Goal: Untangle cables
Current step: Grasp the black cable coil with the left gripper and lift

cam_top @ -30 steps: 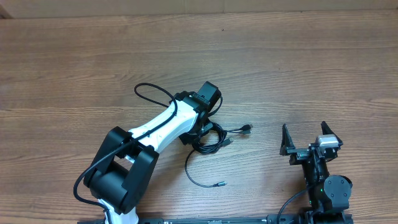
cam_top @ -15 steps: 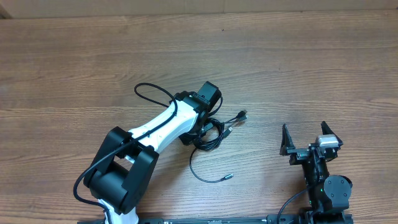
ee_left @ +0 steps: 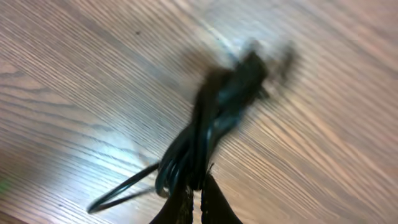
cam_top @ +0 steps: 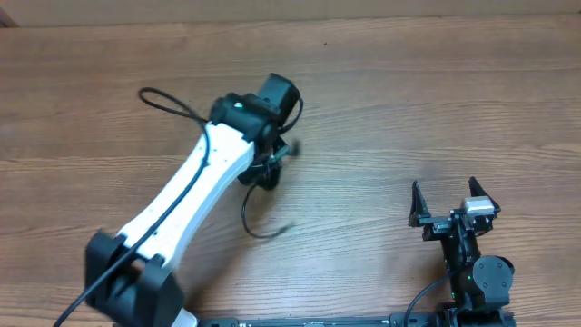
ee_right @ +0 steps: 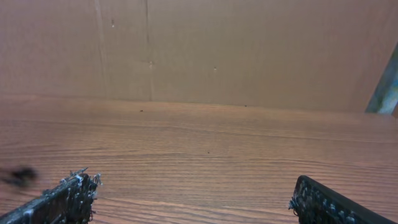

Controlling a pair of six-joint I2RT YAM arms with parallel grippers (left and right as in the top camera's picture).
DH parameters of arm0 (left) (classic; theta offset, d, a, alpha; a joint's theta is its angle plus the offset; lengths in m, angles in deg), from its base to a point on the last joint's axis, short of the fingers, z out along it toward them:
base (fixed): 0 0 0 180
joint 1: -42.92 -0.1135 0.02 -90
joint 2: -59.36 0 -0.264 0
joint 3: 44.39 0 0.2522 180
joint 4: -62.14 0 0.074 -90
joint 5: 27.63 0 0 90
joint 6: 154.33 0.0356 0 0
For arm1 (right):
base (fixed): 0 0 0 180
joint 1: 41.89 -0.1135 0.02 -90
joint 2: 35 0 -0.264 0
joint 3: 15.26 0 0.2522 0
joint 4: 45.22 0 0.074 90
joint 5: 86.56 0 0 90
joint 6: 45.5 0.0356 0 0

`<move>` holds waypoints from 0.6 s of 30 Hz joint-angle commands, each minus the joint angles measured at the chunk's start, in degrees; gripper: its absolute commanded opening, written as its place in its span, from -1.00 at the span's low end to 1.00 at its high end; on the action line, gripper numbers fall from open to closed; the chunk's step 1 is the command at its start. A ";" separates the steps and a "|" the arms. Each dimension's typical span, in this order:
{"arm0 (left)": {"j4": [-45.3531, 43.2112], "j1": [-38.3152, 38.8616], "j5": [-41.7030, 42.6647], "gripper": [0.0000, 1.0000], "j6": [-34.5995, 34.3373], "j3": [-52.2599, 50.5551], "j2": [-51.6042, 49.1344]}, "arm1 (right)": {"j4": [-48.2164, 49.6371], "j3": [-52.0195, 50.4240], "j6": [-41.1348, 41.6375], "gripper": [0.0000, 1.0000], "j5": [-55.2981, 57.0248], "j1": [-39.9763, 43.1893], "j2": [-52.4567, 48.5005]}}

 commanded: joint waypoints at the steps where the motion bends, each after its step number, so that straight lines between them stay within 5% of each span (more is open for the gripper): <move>1: 0.50 0.09 3.80 -0.91 2.10 1.16 2.99 | 0.33 -0.63 -0.07 1.00 0.04 -0.11 0.57; 18: 3.67 0.09 6.95 -0.92 3.41 1.16 4.15 | 0.33 -0.63 -0.04 1.00 0.04 -0.11 0.57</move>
